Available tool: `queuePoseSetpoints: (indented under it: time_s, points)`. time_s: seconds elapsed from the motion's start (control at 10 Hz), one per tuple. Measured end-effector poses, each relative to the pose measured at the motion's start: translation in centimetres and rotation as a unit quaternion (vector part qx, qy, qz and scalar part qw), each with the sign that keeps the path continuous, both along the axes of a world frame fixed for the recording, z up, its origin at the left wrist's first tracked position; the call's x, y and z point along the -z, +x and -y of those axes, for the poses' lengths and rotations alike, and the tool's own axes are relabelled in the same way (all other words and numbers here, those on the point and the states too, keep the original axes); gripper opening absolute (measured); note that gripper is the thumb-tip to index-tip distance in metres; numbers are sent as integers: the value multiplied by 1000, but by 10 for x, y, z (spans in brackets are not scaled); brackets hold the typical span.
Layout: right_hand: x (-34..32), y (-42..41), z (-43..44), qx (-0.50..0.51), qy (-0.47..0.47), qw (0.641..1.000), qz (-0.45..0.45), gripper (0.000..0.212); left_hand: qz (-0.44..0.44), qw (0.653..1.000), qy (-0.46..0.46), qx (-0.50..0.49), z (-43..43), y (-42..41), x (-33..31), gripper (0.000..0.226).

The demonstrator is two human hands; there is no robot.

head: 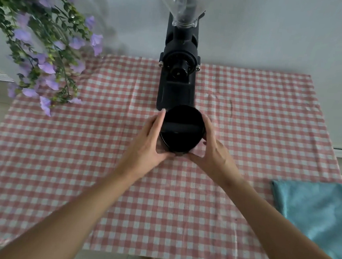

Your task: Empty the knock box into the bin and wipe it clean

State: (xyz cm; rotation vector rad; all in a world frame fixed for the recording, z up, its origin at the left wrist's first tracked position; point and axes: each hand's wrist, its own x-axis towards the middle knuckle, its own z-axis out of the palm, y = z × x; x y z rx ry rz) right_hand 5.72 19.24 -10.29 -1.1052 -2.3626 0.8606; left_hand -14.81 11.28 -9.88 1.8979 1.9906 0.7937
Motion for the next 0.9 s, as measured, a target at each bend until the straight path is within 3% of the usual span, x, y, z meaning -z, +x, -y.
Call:
queuePoseSetpoints:
  time_s: [0.8, 0.9]
  points:
    - [7, -39, -21, 42, -7, 999, 29, 115, -37, 998, 6, 44, -35, -42, 3, 123]
    - [0, -31, -19, 69, -41, 996, 40, 122, -37, 998, -35, 30, -27, -48, -8, 137]
